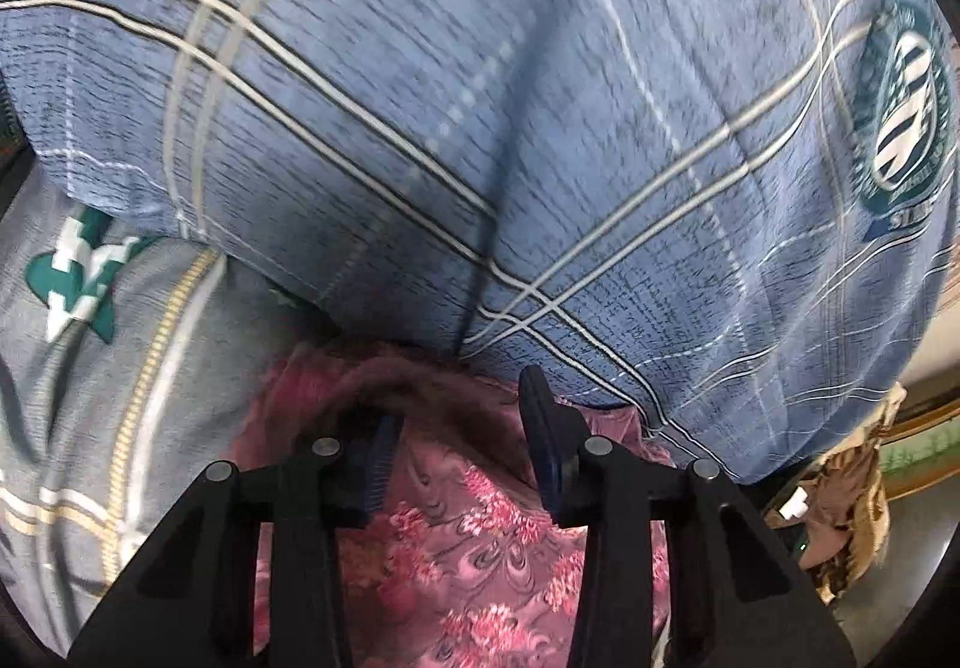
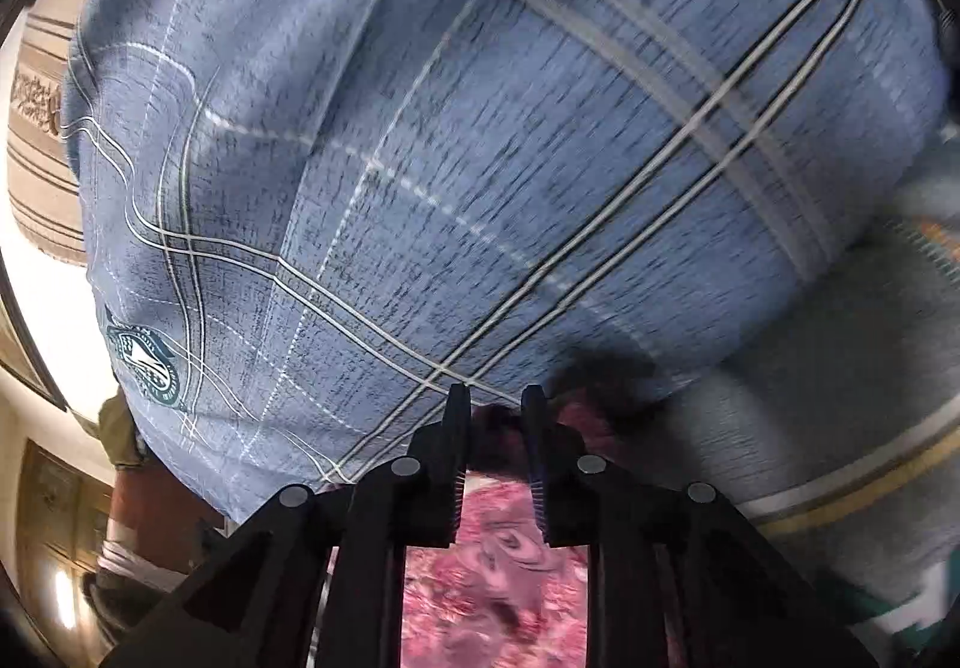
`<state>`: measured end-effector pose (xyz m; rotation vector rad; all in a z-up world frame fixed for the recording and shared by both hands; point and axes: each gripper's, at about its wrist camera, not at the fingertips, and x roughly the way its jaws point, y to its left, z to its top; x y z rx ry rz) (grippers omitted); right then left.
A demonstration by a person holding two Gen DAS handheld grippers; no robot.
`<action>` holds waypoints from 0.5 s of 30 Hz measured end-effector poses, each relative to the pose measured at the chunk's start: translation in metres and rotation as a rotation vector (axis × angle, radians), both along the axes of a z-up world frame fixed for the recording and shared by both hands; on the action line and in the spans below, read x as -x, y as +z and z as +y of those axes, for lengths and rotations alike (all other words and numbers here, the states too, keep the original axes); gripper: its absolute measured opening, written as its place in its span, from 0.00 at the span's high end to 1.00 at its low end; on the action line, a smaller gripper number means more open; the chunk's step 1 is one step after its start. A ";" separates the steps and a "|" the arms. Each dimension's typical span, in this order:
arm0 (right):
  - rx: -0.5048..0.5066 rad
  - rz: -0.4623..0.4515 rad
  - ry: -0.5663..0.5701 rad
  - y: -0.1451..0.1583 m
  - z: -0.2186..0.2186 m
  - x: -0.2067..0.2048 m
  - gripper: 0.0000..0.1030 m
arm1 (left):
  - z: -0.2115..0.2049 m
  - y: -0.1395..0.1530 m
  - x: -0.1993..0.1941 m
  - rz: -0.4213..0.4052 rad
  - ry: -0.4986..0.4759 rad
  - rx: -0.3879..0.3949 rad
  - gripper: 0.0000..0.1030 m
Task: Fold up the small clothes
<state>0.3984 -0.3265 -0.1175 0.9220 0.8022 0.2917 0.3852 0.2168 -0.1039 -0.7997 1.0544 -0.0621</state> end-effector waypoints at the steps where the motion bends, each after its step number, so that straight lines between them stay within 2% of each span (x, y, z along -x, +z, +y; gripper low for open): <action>1: 0.016 -0.020 0.013 0.003 0.000 0.009 0.67 | 0.006 0.003 0.005 -0.010 0.004 -0.012 0.61; 3: 0.070 -0.035 0.062 0.009 0.000 0.028 0.56 | 0.022 0.010 0.024 -0.018 0.009 -0.049 0.50; 7: 0.160 -0.014 0.174 0.009 0.007 0.075 0.54 | 0.037 0.009 0.077 -0.008 -0.071 -0.046 0.50; 9: 0.171 -0.020 0.211 0.004 0.013 0.104 0.52 | 0.038 0.002 0.119 -0.007 -0.105 -0.003 0.50; 11: 0.145 -0.023 0.234 -0.002 0.018 0.133 0.49 | 0.037 -0.006 0.159 -0.021 -0.112 0.079 0.44; 14: 0.071 -0.013 0.221 -0.012 0.015 0.170 0.47 | 0.029 -0.022 0.200 -0.027 -0.114 0.173 0.42; 15: 0.048 -0.007 0.216 -0.015 0.014 0.178 0.46 | 0.017 -0.024 0.203 -0.026 -0.114 0.188 0.42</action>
